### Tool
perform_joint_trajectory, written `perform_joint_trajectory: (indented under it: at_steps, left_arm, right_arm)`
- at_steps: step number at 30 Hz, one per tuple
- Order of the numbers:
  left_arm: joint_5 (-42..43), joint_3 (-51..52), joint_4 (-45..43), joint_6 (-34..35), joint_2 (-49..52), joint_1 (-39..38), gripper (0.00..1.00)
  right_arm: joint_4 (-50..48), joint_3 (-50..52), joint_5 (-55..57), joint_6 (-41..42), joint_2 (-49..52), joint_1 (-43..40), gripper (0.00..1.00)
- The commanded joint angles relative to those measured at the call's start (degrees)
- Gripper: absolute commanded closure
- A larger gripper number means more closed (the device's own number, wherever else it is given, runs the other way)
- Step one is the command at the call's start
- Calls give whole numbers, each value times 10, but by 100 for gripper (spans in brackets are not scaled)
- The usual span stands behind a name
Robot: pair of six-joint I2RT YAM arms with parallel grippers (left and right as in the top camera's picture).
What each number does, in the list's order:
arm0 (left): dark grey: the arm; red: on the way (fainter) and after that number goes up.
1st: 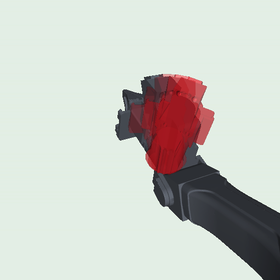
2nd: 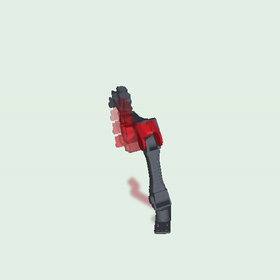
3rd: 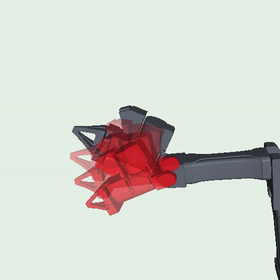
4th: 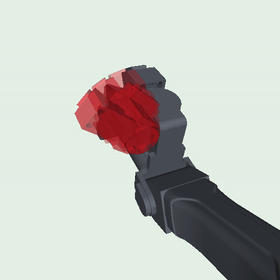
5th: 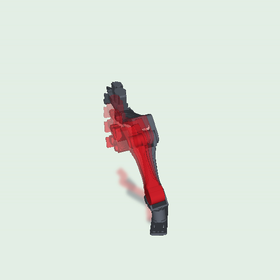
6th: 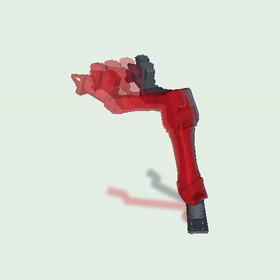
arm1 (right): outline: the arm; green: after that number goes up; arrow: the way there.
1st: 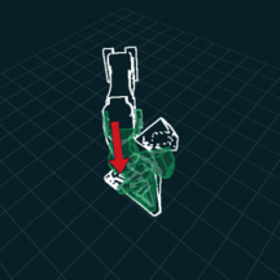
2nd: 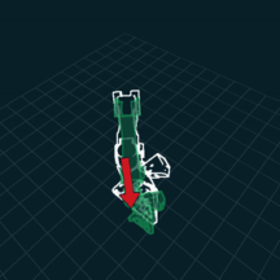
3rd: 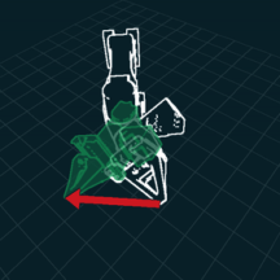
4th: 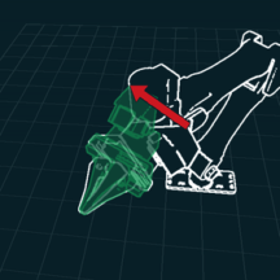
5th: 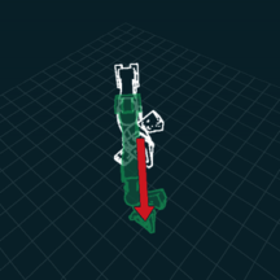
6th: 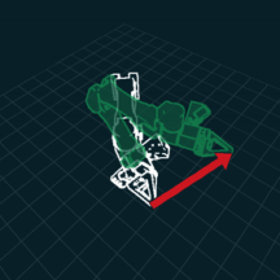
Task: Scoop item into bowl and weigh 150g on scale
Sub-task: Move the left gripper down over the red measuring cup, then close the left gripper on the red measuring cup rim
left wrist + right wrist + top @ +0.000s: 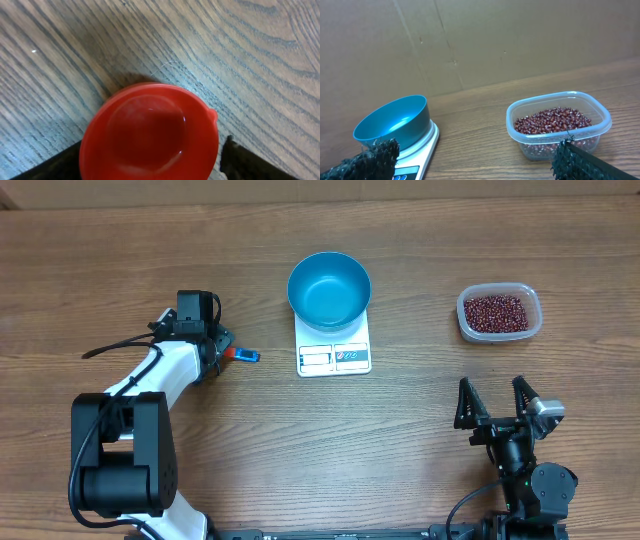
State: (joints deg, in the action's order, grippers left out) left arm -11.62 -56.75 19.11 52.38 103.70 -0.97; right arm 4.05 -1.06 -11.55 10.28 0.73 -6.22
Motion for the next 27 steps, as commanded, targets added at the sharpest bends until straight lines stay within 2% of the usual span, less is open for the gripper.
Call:
perform_joint_trajectory:
  at_steps: [1, 5, 8, 12, 15, 21, 27]
  left_arm:
    - [-4, -10, 5, -55, -35, 6, 9]
    - [-4, -10, 22, -83, -76, 6, 7]
    - [-11, -10, 40, -73, -88, 7, 18]
    - [-13, -8, 78, -7, -88, 23, 30]
    - [-13, -1, 96, 41, -81, 42, 34]
    - [-3, 5, 68, 66, -43, 65, 31]
    - [77, 5, 20, 66, 10, 62, 44]
  right_arm:
    - [-3, 6, 6, -1, -6, 5, 0]
    - [-3, 6, 6, -1, -6, 5, 0]
    - [-3, 6, 6, -1, -6, 5, 0]
    - [-3, 6, 6, -1, -6, 5, 0]
    - [-3, 6, 6, -1, -6, 5, 0]
    - [-3, 6, 6, -1, -6, 5, 0]
    - [-3, 6, 6, -1, -6, 5, 0]
